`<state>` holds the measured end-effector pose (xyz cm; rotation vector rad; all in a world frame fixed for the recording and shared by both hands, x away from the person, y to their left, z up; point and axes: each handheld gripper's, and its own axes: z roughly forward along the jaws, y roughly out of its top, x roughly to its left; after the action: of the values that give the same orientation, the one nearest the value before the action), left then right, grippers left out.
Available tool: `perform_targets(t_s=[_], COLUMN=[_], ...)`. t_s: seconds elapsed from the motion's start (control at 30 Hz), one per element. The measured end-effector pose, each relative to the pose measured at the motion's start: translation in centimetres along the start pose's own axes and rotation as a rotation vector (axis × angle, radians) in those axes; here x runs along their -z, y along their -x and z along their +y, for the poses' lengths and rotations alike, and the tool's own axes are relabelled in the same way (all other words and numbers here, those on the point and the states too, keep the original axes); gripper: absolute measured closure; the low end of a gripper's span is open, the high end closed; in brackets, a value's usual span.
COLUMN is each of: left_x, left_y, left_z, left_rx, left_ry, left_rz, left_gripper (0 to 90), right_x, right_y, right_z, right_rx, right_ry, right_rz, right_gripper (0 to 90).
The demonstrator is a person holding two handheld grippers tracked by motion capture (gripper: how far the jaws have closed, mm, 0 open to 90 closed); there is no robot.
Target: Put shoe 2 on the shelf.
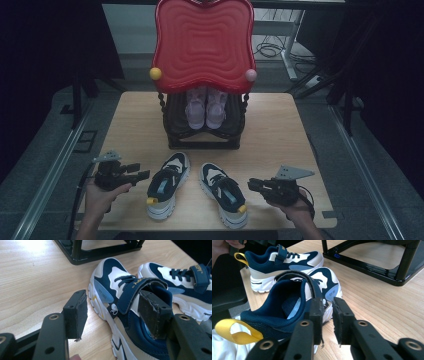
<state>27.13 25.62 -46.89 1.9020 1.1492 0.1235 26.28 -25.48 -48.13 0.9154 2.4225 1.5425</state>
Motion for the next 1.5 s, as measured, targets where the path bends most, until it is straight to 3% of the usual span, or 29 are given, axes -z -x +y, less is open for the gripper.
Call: perform_targets(t_s=[0.23,0.47,0.9,1.5], left_x=[0.2,-0.1,-1.5,-2.7], left_y=[1.2,2.3,3.4,3.4], left_z=[0.6,0.7,0.9,0.6], left_rx=[-0.025,-0.047,-0.073,-0.08], left_ry=[-0.018,-0.049,-0.091,-0.12], left_rz=[0.015,0.033,0.072,0.084], left_gripper=[40.4,40.3,42.8,44.3], right_x=[0.2,0.0,-0.9,-3.7], right_y=[0.0,-0.3,-1.0,-1.5], right_z=[0.7,1.5,2.9,3.6], right_rx=[-0.016,-0.016,0.007,0.017], right_ry=[-0.011,-0.033,-0.071,-0.149], right_rz=[-0.011,-0.015,0.016,0.039], right_gripper=[65.1,59.9,58.0,56.5])
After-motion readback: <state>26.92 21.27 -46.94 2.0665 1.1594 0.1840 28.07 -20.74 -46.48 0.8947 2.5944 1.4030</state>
